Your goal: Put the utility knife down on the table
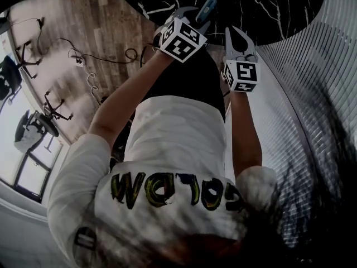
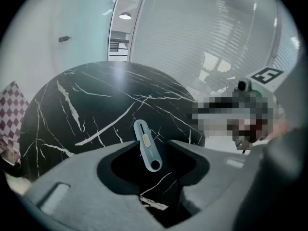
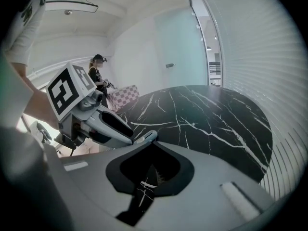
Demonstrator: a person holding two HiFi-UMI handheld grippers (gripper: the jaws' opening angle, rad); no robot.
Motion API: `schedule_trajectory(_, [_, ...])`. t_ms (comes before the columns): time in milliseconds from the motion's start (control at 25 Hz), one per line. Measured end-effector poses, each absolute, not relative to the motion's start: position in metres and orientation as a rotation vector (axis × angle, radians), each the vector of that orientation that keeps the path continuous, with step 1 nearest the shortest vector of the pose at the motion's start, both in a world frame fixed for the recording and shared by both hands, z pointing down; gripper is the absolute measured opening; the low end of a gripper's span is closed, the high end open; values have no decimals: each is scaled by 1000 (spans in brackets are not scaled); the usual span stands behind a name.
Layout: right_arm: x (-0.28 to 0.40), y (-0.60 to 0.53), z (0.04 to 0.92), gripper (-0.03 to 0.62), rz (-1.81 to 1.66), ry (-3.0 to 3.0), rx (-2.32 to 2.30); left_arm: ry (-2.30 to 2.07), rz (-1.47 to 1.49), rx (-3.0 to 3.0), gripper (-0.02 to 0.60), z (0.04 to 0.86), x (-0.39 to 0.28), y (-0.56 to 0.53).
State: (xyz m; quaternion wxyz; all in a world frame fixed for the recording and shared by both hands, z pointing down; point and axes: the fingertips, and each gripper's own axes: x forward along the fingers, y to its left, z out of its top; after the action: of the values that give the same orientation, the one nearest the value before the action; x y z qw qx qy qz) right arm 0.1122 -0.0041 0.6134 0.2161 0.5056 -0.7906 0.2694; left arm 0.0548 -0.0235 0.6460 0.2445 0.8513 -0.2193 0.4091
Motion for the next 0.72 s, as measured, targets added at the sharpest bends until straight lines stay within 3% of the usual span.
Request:
schedule_trajectory(240, [113,-15,562,2,669,-2275,1428,-655,924,2411,159,586,58,-30])
schedule_trajectory(480, [108,-20,472,2,554,-2429,1497,-729,546,2519,2,481,60,-32])
schedule_trajectory(720, [99,-15,390,2,483,-2536,1513,-703,287,2581,0,394,60,-22])
